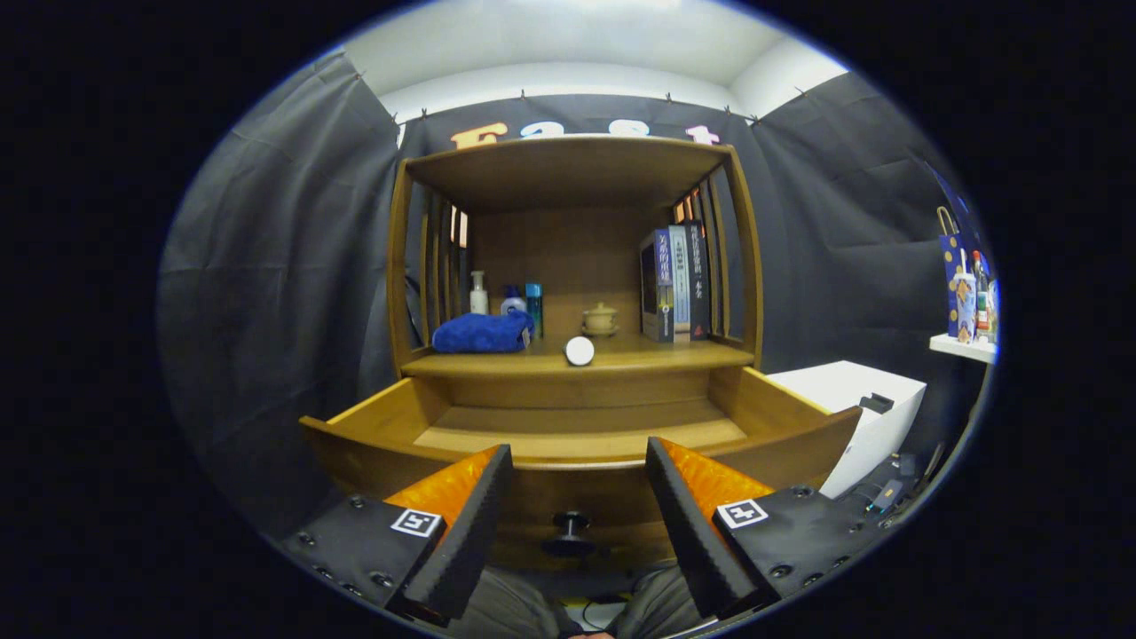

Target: Pull open the drawer, take out the items inside it, and place them on the countertop above the cabinet.

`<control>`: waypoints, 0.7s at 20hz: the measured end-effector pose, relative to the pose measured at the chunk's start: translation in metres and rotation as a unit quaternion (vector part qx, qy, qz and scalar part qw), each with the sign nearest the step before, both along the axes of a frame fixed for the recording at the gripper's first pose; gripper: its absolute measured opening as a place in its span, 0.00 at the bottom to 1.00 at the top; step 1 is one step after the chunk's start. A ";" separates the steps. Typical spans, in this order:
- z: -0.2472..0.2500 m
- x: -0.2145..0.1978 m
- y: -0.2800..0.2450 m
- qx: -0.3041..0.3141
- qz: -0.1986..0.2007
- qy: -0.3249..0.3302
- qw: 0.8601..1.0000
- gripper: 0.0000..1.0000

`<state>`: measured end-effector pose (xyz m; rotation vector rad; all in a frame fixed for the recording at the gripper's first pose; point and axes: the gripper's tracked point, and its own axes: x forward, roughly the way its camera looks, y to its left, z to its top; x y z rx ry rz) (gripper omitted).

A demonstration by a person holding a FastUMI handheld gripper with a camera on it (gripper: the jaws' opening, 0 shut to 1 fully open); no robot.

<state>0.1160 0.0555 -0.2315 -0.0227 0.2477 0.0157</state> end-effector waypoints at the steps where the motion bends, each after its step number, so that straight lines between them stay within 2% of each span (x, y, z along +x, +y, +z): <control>1: -0.003 -0.002 -0.001 -0.002 -0.003 0.004 1.000 0.97; 4: -0.018 0.001 0.010 -0.014 0.013 0.010 1.000 0.97; 7: -0.022 0.002 0.006 -0.017 0.010 0.011 1.000 0.97; 11: -0.029 0.009 -0.002 0.001 -0.015 0.013 1.000 0.97; 14: -0.030 0.014 -0.002 -0.012 -0.015 0.008 1.000 0.96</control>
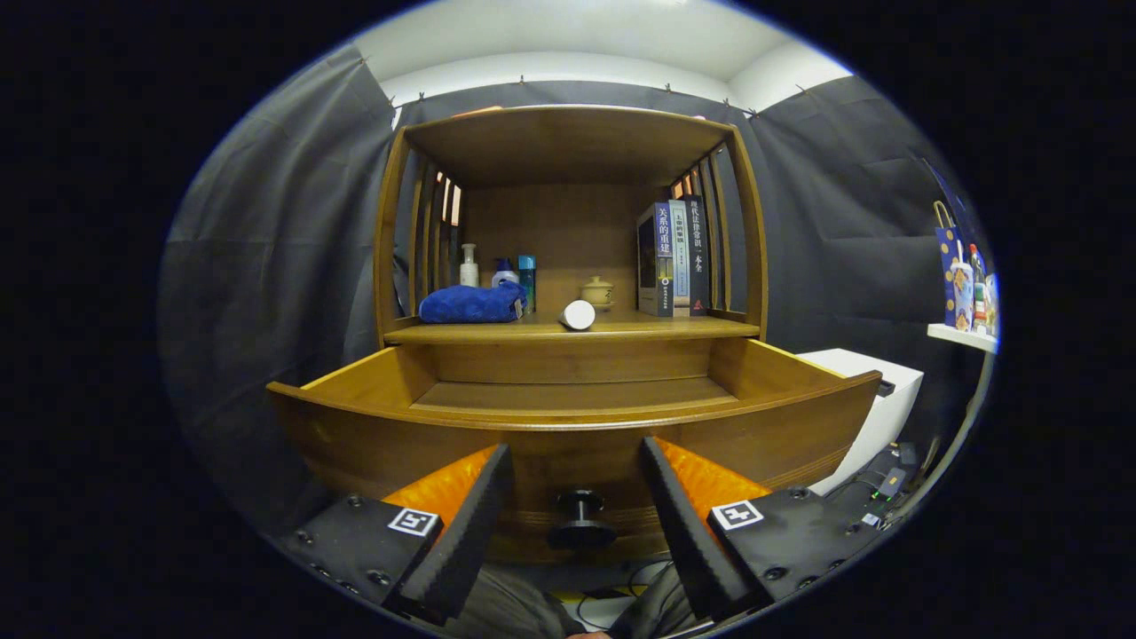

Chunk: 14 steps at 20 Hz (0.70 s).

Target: Pull open the drawer, take out the items inside it, and place them on the countertop above the cabinet.

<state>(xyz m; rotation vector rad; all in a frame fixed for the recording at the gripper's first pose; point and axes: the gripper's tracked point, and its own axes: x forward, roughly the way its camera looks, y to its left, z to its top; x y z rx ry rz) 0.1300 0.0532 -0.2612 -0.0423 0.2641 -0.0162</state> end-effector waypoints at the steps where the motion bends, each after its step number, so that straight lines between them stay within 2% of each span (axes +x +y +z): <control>1: 0.000 0.001 0.000 0.002 0.000 0.001 1.000 0.97; 6: -0.004 0.024 0.002 0.015 0.008 0.012 1.000 0.98; 14: -0.005 0.083 0.003 0.010 0.008 0.006 1.000 0.98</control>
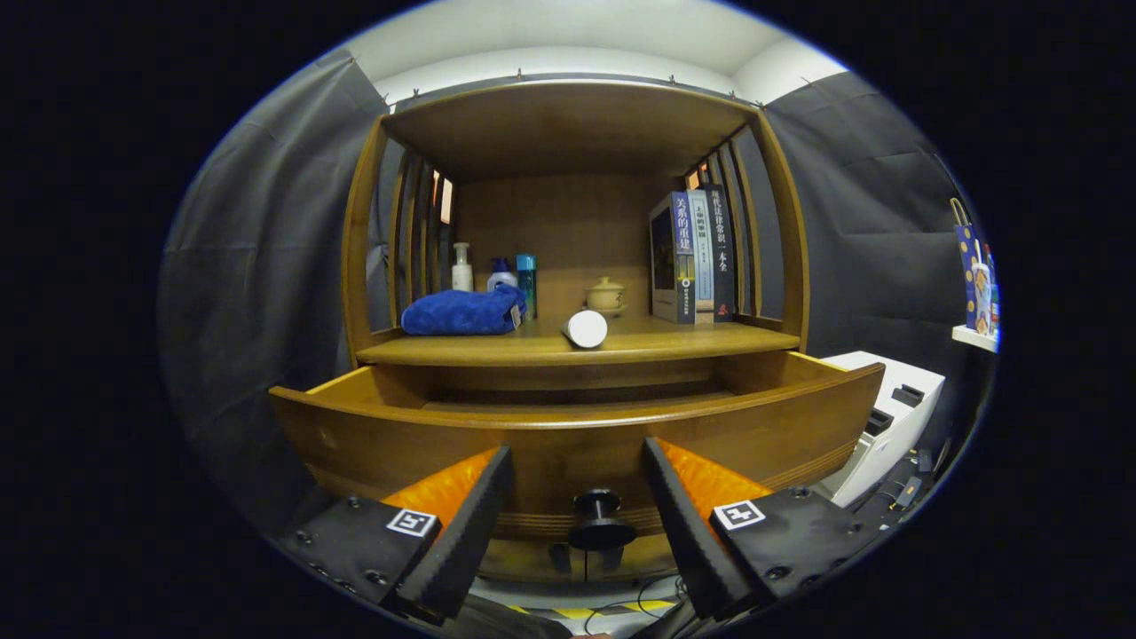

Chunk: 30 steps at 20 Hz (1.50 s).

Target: Pull open the drawer, take out the items inside it, and place them on the countertop above the cabinet.

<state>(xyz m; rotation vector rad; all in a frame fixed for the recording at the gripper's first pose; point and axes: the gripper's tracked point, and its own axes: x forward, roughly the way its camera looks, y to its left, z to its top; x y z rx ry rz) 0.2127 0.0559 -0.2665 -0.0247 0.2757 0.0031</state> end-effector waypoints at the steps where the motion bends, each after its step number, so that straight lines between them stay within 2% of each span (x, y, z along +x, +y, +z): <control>1: -0.003 0.009 0.000 -0.002 0.000 0.002 1.000 0.98; 9: -0.014 0.061 0.002 0.000 -0.001 -0.001 1.000 0.98; 17: -0.022 0.095 0.003 0.001 -0.004 0.002 1.000 0.98; 26: -0.022 0.094 -0.006 -0.011 -0.011 -0.005 1.000 0.97; 30: 0.015 0.076 -0.003 0.003 -0.010 -0.044 0.999 0.97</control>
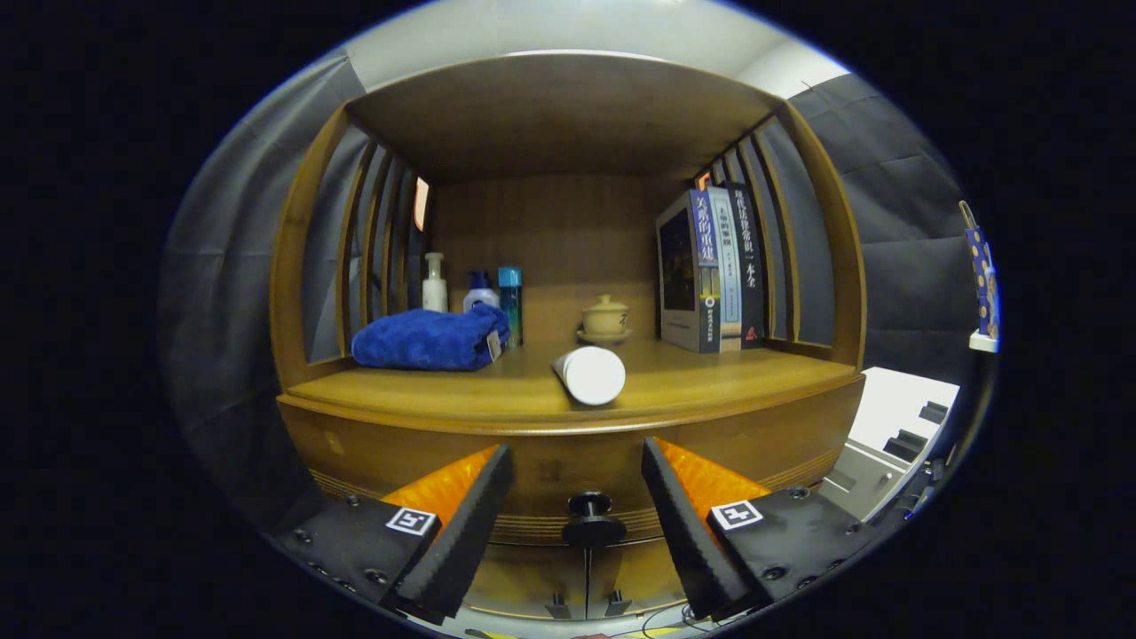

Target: Pull open the drawer, take out the items inside it, and place them on the countertop above the cabinet.

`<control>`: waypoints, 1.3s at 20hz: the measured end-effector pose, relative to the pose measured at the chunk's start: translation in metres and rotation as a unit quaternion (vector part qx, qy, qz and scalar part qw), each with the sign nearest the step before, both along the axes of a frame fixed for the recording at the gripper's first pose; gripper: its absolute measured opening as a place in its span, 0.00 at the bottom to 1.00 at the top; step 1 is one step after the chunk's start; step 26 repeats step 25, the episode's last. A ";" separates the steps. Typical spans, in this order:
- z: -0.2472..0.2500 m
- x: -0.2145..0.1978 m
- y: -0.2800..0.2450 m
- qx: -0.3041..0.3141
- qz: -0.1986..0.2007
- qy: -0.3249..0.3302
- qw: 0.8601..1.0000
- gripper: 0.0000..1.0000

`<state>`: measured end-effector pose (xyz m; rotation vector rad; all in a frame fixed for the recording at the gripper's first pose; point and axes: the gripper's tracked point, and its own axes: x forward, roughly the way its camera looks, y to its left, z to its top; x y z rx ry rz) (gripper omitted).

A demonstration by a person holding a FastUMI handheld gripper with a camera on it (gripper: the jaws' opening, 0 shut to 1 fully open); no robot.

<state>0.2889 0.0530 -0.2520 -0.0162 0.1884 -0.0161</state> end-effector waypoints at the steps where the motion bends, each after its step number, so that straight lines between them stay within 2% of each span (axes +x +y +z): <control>1: 0.009 -0.008 0.002 0.002 0.006 -0.003 1.000 0.97; 5: 0.061 -0.049 -0.004 0.004 0.032 -0.026 0.999 0.97; 8: 0.099 -0.085 -0.017 0.000 0.037 -0.039 0.999 0.97; 16: 0.164 -0.185 -0.051 0.005 0.050 -0.061 0.997 0.97; 21: 0.191 -0.219 -0.068 0.011 0.067 -0.081 0.994 0.97; 26: 0.194 -0.238 -0.070 0.015 0.083 -0.085 0.993 0.97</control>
